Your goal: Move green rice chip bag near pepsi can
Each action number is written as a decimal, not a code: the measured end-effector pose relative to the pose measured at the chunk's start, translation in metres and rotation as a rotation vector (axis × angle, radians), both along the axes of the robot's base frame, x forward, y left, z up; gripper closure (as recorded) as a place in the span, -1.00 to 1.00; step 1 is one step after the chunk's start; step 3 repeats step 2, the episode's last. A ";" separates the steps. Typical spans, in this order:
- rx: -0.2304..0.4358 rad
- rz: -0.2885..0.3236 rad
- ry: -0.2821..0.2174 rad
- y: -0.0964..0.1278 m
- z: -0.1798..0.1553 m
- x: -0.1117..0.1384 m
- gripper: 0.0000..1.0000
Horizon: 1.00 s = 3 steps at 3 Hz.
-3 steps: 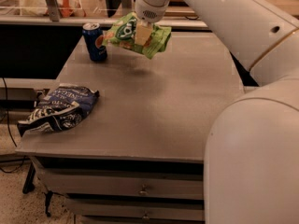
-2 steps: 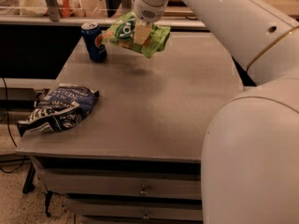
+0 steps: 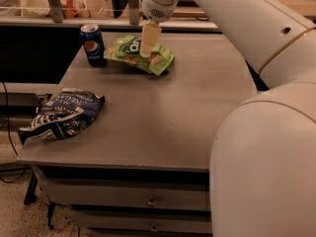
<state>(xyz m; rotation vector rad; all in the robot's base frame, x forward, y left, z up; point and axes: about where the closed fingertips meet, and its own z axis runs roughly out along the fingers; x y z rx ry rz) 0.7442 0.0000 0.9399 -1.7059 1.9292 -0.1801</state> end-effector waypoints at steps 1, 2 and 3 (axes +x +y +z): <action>0.007 -0.002 0.000 -0.004 0.001 0.002 -1.00; 0.024 0.001 0.002 -0.010 0.003 0.004 -1.00; 0.024 0.001 0.002 -0.010 0.003 0.004 -1.00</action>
Offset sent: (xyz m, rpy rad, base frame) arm 0.0053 -0.0207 0.0129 0.0493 -0.0031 -0.0002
